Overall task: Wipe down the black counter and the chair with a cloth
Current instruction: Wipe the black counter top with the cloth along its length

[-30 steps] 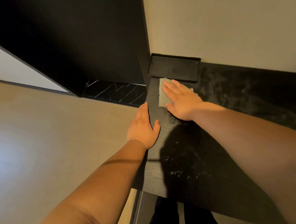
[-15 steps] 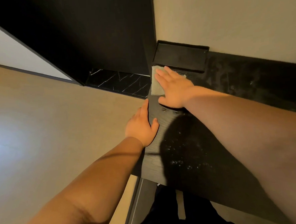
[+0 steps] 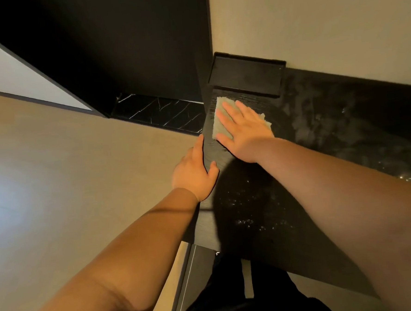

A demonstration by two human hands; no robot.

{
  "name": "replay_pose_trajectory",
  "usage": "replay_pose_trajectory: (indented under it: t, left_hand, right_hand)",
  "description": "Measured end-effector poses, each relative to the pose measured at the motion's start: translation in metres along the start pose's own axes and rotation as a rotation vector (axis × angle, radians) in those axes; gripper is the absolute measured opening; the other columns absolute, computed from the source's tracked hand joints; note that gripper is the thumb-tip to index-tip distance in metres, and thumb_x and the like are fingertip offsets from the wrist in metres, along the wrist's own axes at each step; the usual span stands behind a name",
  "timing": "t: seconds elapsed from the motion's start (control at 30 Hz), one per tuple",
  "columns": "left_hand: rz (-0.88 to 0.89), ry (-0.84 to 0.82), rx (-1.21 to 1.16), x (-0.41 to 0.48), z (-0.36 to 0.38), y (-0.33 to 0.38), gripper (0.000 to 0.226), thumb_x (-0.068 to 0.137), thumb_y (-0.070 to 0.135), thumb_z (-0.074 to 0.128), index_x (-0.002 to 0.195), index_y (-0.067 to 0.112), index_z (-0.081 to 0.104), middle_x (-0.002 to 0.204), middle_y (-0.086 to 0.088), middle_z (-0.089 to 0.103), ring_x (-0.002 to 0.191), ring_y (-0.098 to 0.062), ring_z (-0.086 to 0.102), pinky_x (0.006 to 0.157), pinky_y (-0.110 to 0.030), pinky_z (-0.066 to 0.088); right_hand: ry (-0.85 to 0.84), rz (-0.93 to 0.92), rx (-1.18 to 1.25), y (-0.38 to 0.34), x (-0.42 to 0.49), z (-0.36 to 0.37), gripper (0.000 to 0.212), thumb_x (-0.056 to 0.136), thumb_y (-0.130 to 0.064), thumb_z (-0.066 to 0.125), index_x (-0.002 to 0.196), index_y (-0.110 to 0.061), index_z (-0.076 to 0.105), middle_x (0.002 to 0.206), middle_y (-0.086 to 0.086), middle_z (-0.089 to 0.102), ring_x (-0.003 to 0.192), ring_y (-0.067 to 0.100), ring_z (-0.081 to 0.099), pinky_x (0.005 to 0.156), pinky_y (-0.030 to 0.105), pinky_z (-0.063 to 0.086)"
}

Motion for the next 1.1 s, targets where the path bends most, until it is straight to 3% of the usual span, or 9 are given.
replay_pose_trajectory:
  t: [0.07, 0.17, 0.3, 0.47, 0.57, 0.67, 0.77, 1.0, 1.1]
  left_hand:
    - [-0.005, 0.001, 0.007, -0.001, 0.0, 0.0, 0.081, 0.099, 0.047, 0.053, 0.166, 0.025, 0.015, 0.145, -0.01, 0.056, 0.12, -0.027, 0.062, 0.096, -0.046, 0.054]
    - [-0.003, 0.001, -0.021, 0.0, 0.0, -0.001, 0.081, 0.099, 0.052, 0.054, 0.166, 0.026, 0.017, 0.141, -0.01, 0.059, 0.117, -0.027, 0.063, 0.095, -0.047, 0.054]
    - [-0.007, -0.014, -0.023, 0.002, 0.0, -0.001, 0.082, 0.099, 0.058, 0.053, 0.166, 0.035, 0.013, 0.142, -0.006, 0.058, 0.119, -0.026, 0.062, 0.096, -0.046, 0.053]
    - [-0.057, -0.047, -0.012, 0.002, 0.001, -0.002, 0.082, 0.099, 0.049, 0.052, 0.167, 0.036, 0.008, 0.152, -0.005, 0.052, 0.13, -0.028, 0.057, 0.106, -0.045, 0.048]
    - [-0.065, -0.054, 0.008, 0.002, 0.001, -0.003, 0.082, 0.1, 0.048, 0.051, 0.168, 0.031, 0.009, 0.152, -0.006, 0.053, 0.129, -0.028, 0.058, 0.106, -0.045, 0.049]
    - [-0.064, -0.045, 0.01, 0.001, 0.001, -0.002, 0.081, 0.1, 0.048, 0.05, 0.168, 0.032, 0.009, 0.145, -0.005, 0.059, 0.119, -0.024, 0.062, 0.1, -0.044, 0.052]
    - [-0.083, -0.03, 0.026, 0.001, 0.0, -0.003, 0.079, 0.101, 0.047, 0.049, 0.168, 0.032, 0.01, 0.143, -0.003, 0.061, 0.115, -0.022, 0.064, 0.096, -0.042, 0.054]
    - [-0.103, 0.004, 0.057, -0.01, -0.003, -0.002, 0.077, 0.105, 0.044, 0.049, 0.169, 0.023, 0.012, 0.112, -0.004, 0.07, 0.09, -0.021, 0.066, 0.08, -0.042, 0.058]
    - [-0.122, -0.004, 0.026, -0.027, -0.001, -0.004, 0.072, 0.105, 0.046, 0.046, 0.167, 0.024, 0.015, 0.112, -0.004, 0.07, 0.089, -0.021, 0.067, 0.079, -0.046, 0.059]
  right_hand:
    - [0.014, 0.051, 0.002, -0.011, 0.004, 0.002, 0.068, 0.104, -0.065, 0.012, 0.165, -0.039, -0.004, 0.172, -0.007, -0.019, 0.158, 0.025, -0.02, 0.128, 0.045, -0.011]
    - [-0.048, -0.04, 0.013, -0.025, -0.019, 0.008, 0.063, 0.107, -0.06, 0.017, 0.164, -0.041, -0.002, 0.172, -0.008, -0.021, 0.157, 0.022, -0.024, 0.126, 0.042, -0.017]
    - [-0.094, -0.149, -0.048, -0.013, -0.046, 0.015, 0.068, 0.105, -0.062, 0.024, 0.165, -0.039, 0.0, 0.173, -0.01, -0.016, 0.158, 0.021, -0.019, 0.129, 0.043, -0.006]
    - [0.008, 0.236, -0.004, 0.049, -0.037, -0.004, 0.071, 0.105, -0.062, 0.012, 0.167, -0.03, 0.001, 0.173, -0.004, -0.017, 0.159, 0.027, -0.015, 0.129, 0.046, -0.005]
    - [0.001, 0.324, 0.038, 0.034, -0.04, 0.004, 0.077, 0.102, -0.068, 0.013, 0.166, -0.028, -0.004, 0.172, 0.002, -0.02, 0.158, 0.033, -0.019, 0.128, 0.05, -0.008]
    - [-0.033, 0.128, 0.0, -0.007, -0.062, 0.024, 0.09, 0.092, -0.082, 0.006, 0.165, -0.031, -0.008, 0.171, 0.001, -0.024, 0.156, 0.029, -0.026, 0.128, 0.052, -0.008]
    - [-0.095, -0.04, -0.031, -0.005, -0.072, 0.026, 0.082, 0.097, -0.076, 0.014, 0.165, -0.036, -0.008, 0.171, -0.008, -0.023, 0.157, 0.02, -0.025, 0.129, 0.045, -0.007]
    - [0.082, 0.188, 0.001, 0.003, -0.043, 0.017, 0.069, 0.107, -0.057, 0.012, 0.167, -0.022, 0.005, 0.174, 0.005, -0.008, 0.159, 0.033, -0.011, 0.129, 0.051, -0.002]
    - [0.026, 0.018, -0.023, -0.025, -0.059, 0.031, 0.07, 0.108, -0.057, 0.018, 0.167, -0.023, 0.002, 0.174, 0.003, -0.012, 0.159, 0.03, -0.017, 0.129, 0.049, -0.007]
Point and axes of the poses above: each hand's wrist, its own x-axis towards the middle knuckle, its own z-axis out of the palm, y = z × x, the point moved 5 cm from there along x, towards the middle knuckle
